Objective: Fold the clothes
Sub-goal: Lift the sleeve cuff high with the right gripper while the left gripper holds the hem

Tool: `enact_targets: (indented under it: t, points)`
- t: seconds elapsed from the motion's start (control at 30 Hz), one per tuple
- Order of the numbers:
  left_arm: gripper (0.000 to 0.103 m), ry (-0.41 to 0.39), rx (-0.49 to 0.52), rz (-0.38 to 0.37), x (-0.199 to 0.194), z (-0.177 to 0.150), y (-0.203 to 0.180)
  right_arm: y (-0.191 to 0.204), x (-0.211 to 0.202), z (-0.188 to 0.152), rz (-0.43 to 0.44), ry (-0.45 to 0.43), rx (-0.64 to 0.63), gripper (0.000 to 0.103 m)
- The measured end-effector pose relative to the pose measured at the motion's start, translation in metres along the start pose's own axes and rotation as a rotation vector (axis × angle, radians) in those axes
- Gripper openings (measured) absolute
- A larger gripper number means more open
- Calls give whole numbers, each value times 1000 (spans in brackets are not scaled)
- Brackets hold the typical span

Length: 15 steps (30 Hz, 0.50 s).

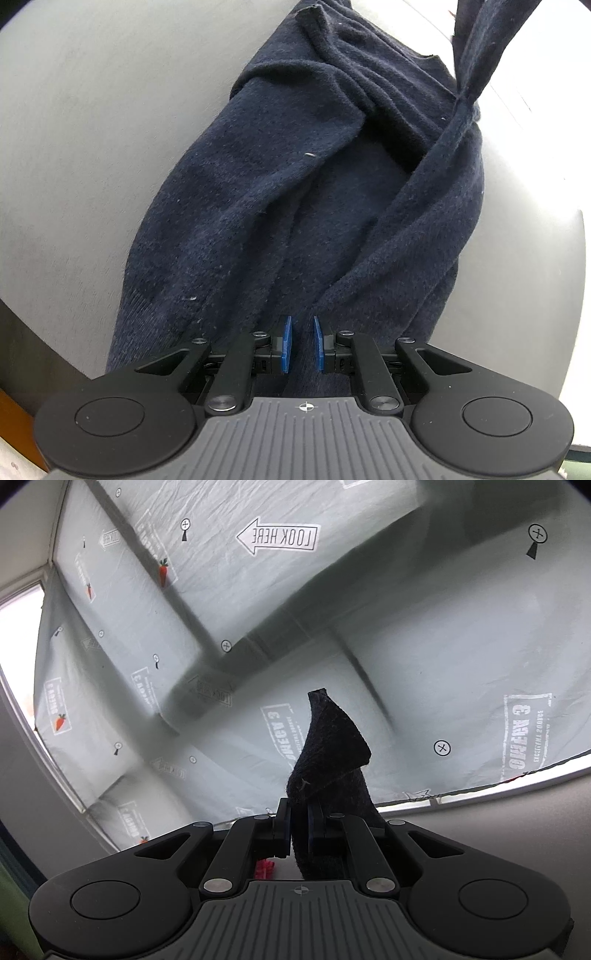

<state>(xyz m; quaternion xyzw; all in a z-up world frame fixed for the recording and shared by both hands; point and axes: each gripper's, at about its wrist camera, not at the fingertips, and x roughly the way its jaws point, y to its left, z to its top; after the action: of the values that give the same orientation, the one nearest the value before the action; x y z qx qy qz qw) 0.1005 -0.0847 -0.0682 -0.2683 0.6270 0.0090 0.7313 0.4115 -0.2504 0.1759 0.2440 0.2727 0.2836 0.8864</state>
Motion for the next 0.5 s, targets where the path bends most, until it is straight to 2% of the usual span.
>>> enact_targets:
  t: [0.27,0.5]
  points:
    - [15,-6,-33,-2,-6,4,14,4,8,-3,5,18,7,12]
    - [15,-38,-6,-23,-12,11,4,-3,3,-2,-1,18,9,12]
